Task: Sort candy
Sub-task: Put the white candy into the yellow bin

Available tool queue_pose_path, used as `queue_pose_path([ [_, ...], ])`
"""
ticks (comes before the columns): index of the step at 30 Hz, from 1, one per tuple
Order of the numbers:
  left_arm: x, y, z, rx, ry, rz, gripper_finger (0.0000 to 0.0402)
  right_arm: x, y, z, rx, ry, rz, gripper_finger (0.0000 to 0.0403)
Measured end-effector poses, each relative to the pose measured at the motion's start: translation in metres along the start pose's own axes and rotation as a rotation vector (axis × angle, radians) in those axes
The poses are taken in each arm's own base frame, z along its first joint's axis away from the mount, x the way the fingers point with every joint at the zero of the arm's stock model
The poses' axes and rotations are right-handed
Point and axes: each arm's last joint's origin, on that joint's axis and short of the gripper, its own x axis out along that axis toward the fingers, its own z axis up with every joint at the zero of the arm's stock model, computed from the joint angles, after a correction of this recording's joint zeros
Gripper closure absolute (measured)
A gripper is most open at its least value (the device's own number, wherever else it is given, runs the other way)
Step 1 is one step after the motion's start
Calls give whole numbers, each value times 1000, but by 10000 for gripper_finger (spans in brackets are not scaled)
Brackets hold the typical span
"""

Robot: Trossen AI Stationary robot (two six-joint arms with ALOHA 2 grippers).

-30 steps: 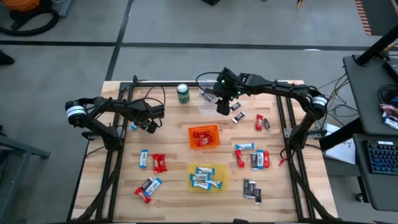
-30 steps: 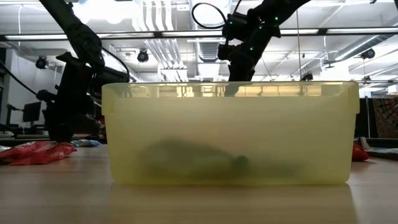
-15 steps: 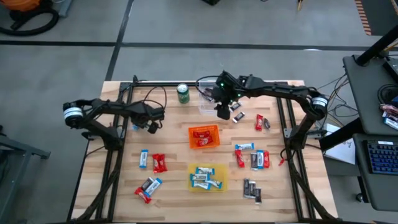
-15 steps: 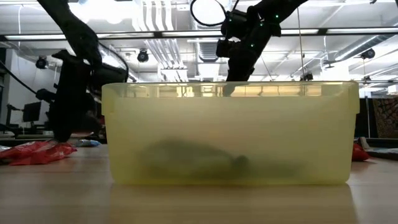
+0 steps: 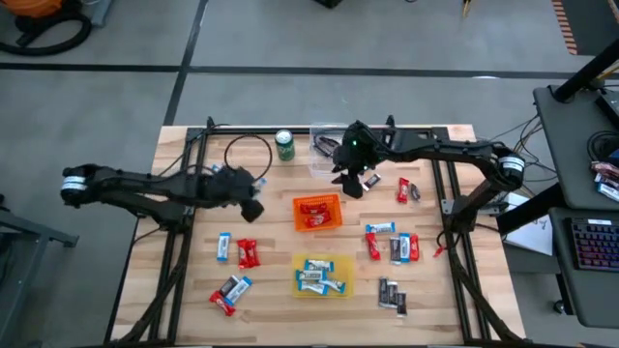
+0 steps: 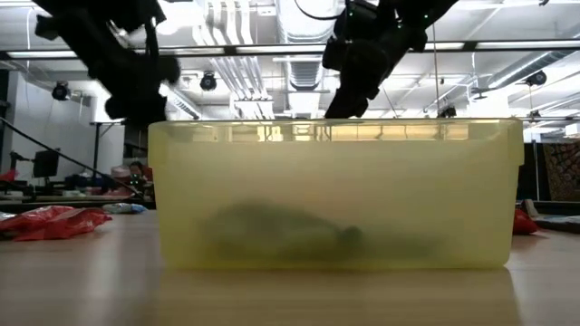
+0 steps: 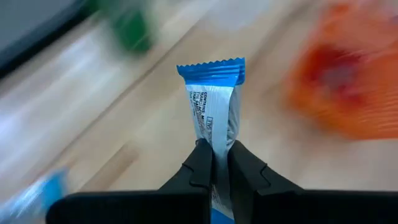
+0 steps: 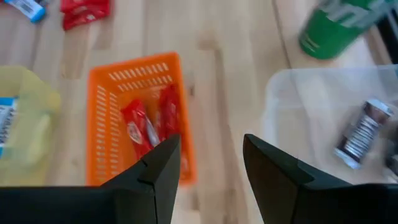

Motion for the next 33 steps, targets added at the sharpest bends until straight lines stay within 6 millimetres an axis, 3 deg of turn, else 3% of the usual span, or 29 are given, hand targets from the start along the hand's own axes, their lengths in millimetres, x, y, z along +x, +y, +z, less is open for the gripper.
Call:
queue_pose_path([
  [7,-15,-43,20,207,-330,-338,399,25,38,-3,-119,-178,60,239],
  [14,-1,-68,29,260,-495,-395,400,38,74,-2,-224,-406,123,239],
  [23,26,-91,28,336,-540,-499,400,36,81,4,-217,-468,146,239],
  [33,32,-97,30,326,-554,-512,400,35,85,4,-256,-483,258,239],
])
